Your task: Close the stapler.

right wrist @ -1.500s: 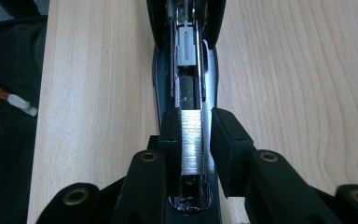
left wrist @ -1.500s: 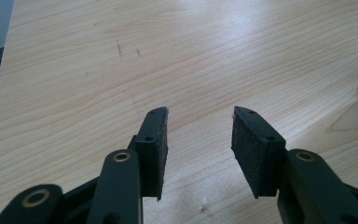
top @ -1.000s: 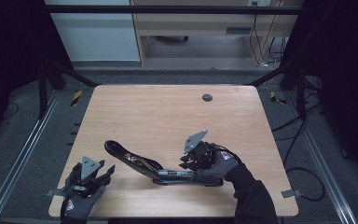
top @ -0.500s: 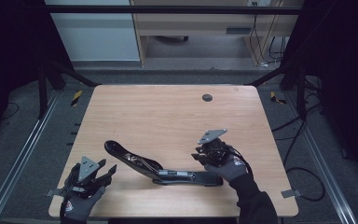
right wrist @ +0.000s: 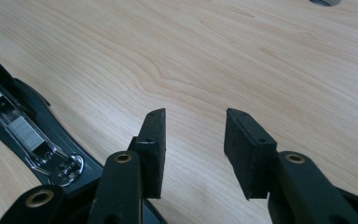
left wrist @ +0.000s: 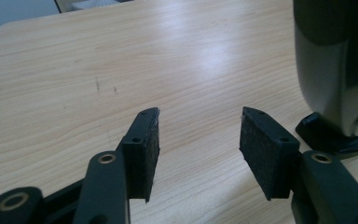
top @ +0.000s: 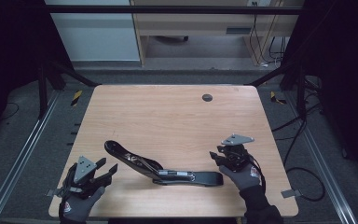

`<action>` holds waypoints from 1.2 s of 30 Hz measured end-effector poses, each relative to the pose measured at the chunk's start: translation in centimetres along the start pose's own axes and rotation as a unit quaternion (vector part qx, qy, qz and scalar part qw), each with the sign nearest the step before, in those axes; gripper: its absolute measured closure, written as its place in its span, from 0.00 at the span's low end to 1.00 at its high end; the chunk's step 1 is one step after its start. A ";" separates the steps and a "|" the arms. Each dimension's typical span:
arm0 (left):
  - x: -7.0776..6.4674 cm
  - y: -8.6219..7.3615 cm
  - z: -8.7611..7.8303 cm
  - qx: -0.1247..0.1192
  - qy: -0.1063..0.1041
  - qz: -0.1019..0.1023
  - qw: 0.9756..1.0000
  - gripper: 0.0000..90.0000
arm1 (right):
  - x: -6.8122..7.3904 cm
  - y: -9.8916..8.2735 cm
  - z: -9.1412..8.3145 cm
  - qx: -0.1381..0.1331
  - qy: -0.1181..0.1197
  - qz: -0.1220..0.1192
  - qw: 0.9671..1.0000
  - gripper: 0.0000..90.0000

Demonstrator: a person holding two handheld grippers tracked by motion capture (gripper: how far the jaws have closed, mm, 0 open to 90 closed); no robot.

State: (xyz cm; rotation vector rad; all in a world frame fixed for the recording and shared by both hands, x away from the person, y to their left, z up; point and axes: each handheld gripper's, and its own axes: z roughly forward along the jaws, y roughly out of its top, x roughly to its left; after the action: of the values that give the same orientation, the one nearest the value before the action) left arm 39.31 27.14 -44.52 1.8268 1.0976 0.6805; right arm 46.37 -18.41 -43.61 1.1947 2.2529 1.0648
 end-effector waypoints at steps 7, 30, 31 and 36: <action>-0.6 0.2 -0.6 -0.010 -0.006 0.003 1.000 0.50 | -0.9 -2.3 -1.4 -0.003 -0.025 0.026 0.999 0.65; -2.5 1.7 -2.2 -0.050 -0.036 0.006 0.998 0.45 | -1.5 -5.9 -2.8 -0.005 -0.033 0.057 0.998 0.65; -2.5 1.7 -2.2 -0.050 -0.037 0.006 0.998 0.45 | -1.5 -5.9 -2.8 -0.005 -0.032 0.056 0.998 0.65; -2.8 2.0 -2.4 -0.054 -0.040 0.005 0.998 0.43 | -1.4 -5.9 -2.8 -0.005 -0.026 0.053 0.998 0.65</action>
State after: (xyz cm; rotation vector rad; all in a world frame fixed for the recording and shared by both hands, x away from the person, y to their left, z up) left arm 36.96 25.18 -41.72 1.7532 0.9818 0.6529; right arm 42.27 -22.92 -46.32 1.3360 2.1626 1.0709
